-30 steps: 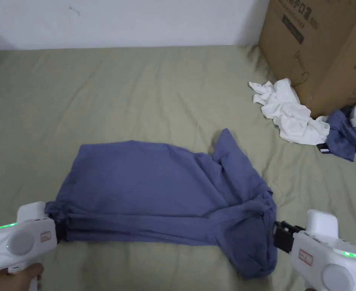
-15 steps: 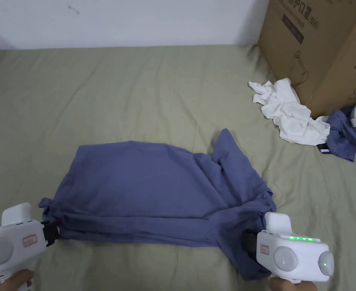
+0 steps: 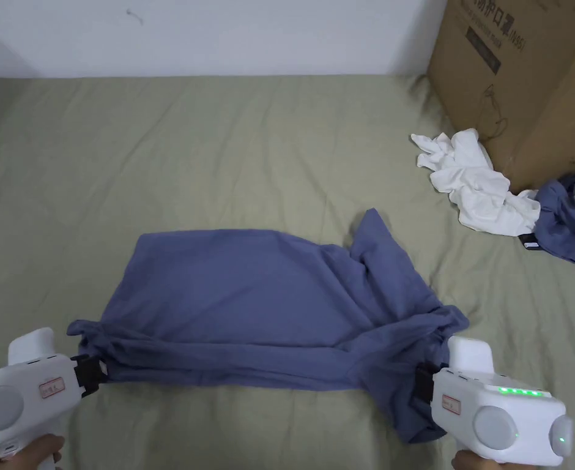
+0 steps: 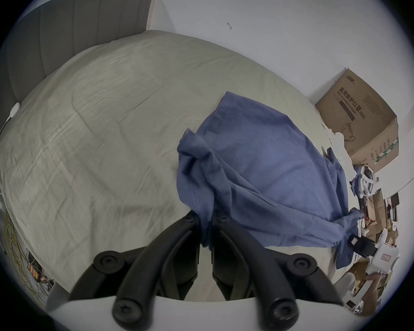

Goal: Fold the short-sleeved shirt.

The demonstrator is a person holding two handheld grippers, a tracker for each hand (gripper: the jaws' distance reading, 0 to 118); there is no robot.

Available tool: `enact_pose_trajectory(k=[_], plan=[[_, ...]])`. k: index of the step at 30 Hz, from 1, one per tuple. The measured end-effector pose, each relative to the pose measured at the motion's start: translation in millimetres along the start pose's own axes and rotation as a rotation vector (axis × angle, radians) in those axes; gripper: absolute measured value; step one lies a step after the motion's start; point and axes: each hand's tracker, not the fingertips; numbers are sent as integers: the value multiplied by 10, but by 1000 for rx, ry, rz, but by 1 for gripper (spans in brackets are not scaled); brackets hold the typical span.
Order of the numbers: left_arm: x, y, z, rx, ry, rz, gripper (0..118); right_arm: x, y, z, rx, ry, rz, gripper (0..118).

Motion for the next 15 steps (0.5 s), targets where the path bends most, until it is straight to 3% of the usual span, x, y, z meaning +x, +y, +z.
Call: enact_pose_trajectory(k=[9,15], plan=[[-149,-488,344,-59,18,-7,12,162,-257,528,-24,11,-56,11],[-380,-774,235,-113,49,16,12,226,-553,345,-102,-10,-79,11]])
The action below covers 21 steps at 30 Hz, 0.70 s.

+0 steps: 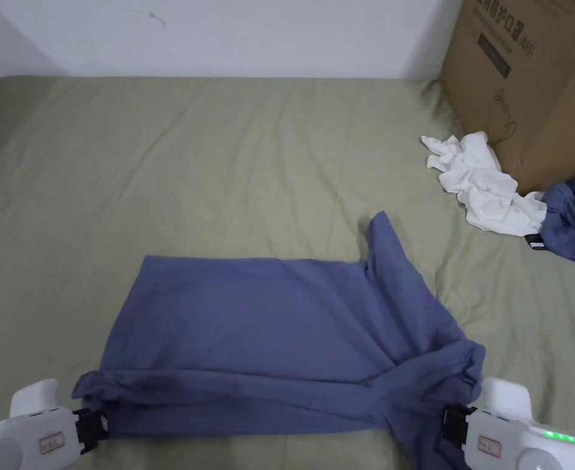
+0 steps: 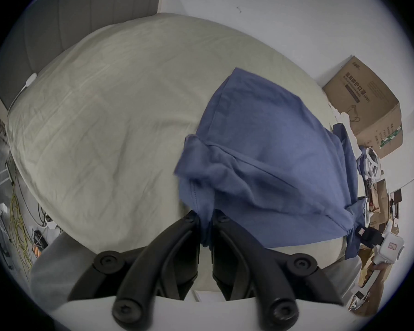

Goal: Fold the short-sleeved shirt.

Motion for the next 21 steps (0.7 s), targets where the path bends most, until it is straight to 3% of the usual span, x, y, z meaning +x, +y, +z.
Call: enact_pose_trajectory(k=[4,9,10,12,13,18,21], plan=[[-20,-33,-228,-26,29,1,12,22,-65,-301,-61,-32,-9,11],[60,-56,-162,-7,56,-13,14,-13,-30,-204,-48,-42,-5,15],[63,-48,-136,-4,53,-10,22,-26,-8,-168,-51,-41,1,24],[78,-20,-47,4,9,30,86,-61,51,-36,-29,-40,13,90],[99,0,0,1,3,43,99,-73,91,38,-6,-28,14,109],[388,231,504,215,-87,10,107,-245,452,708,240,59,4,112],[620,398,839,349,-117,-57,111,-401,651,1141,420,79,42,112]])
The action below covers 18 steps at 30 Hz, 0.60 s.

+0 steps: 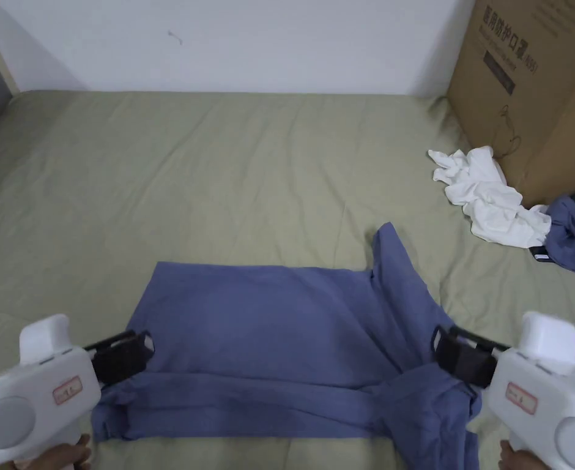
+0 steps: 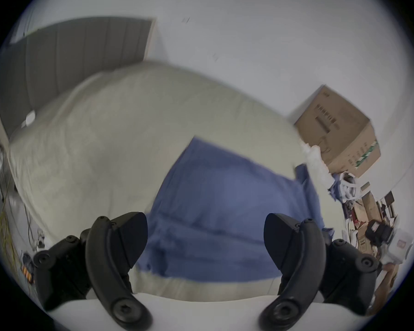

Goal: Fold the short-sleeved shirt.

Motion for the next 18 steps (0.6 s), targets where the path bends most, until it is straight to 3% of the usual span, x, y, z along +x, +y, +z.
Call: enact_pose_trajectory(k=[5,10,12,13,14,15,16,17,18], plan=[[289,321,225,142,-96,-34,118,-281,322,375,232,-3,99,112],[510,371,323,213,-141,-48,118,-453,364,480,313,-37,177,112],[536,332,307,283,-105,-74,118,-500,350,481,333,-48,193,97],[568,310,321,297,-87,-94,115,-521,337,481,344,-61,201,80],[596,284,341,321,-78,-111,100,-536,329,477,346,-75,206,51],[603,249,351,355,-61,-124,79,-538,323,470,348,-80,206,34],[616,224,356,375,-53,-142,50,-519,316,460,351,-71,203,16],[630,206,344,372,-57,-152,4,-518,307,451,355,-70,196,9],[644,216,315,357,-59,-160,4,-510,305,439,356,-62,192,4]])
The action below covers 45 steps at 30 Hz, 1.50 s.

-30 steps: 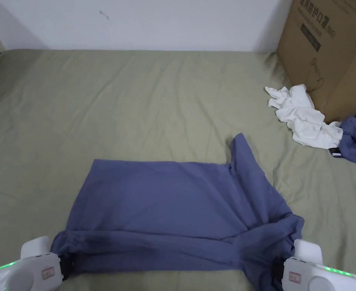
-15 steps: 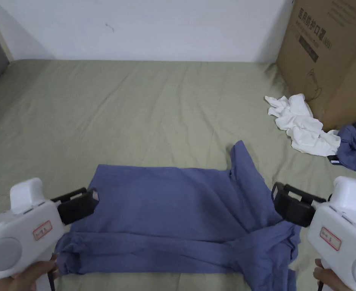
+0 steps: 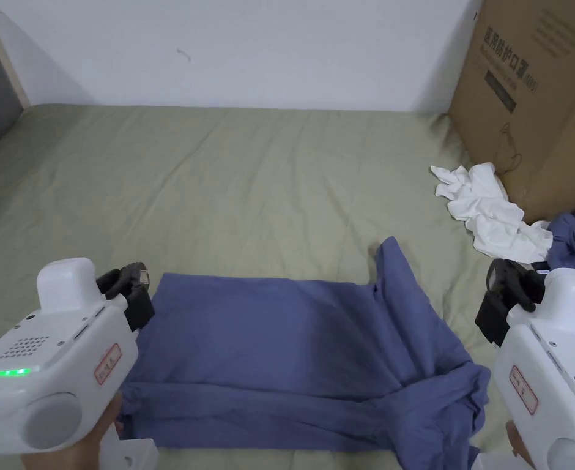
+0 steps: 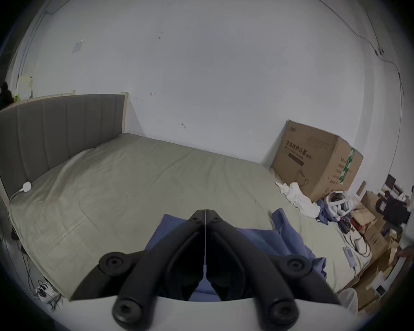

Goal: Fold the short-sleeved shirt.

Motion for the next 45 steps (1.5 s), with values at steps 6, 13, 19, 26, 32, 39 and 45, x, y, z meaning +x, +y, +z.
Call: enact_pose_trajectory(k=[6,13,19,26,32,39,45], plan=[[-25,-23,-137,-58,-8,-36,4,10,-14,-109,-26,14,5,2],[-183,127,-732,-171,16,-90,4,-9,-18,-493,-68,18,-1,2],[-475,216,-1613,-311,71,-125,5,-66,-67,-890,-112,14,-24,2],[-810,62,-2611,-499,145,-80,94,-123,-179,-1346,-174,7,-13,2],[-958,-234,-3204,-617,190,-106,118,-137,-310,-1628,-228,-3,1,2],[-965,-481,-3490,-757,156,-43,85,-114,-493,-1765,-288,-21,-8,2],[-750,-556,-3353,-711,107,-197,23,-94,-544,-1797,-318,-18,-17,2]])
